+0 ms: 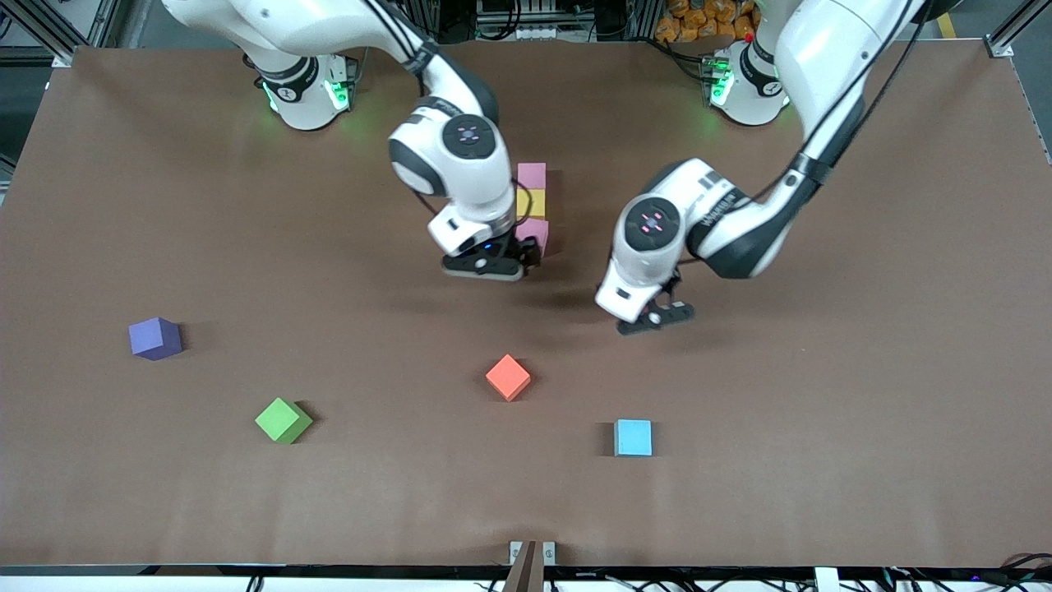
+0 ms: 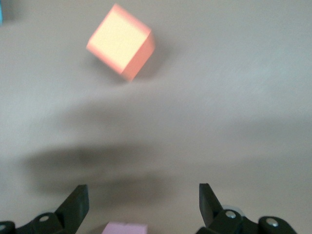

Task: Arrange blocks into number 1
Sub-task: 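Place the second pink block against the yellow block with the right gripper, then place the magenta block in line while the right gripper grasps the green block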

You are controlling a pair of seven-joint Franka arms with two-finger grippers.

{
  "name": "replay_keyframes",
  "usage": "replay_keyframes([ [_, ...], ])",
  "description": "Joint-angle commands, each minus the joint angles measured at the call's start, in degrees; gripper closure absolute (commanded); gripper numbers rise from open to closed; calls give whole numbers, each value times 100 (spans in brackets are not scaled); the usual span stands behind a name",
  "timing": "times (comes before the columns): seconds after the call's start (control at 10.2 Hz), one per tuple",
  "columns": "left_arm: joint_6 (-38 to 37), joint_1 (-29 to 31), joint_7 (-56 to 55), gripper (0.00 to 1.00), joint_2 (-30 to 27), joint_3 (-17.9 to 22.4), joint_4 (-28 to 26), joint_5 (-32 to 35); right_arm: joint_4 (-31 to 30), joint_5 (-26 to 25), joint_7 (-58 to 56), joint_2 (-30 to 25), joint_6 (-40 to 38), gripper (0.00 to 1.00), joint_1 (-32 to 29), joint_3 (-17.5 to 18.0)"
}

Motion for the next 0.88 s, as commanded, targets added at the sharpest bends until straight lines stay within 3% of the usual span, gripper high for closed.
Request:
replay_keyframes([
  [0.0, -36, 22, -889, 100, -204, -734, -491, -89, -150, 474, -1532, -604, -470, 0, -915, 7],
  [0.29, -291, -153, -2094, 100, -125, -1798, -685, -89, -54, 511, -3615, -562, -446, 0, -1375, -677],
  [0.59, -143, -952, -2695, 100, -11, -1880, -799, -89, 542, 659, -3772, 139, -455, 0, -1621, -1257],
  [0.68, 128, -998, -2713, 100, -19, -2011, -1079, -89, 623, 851, -3807, 324, -385, 0, -1700, -1528],
  [0.78, 444, -972, -2748, 100, -54, -2151, -1412, -98, 632, 1071, -3720, 396, -306, 0, -1701, -1549],
])
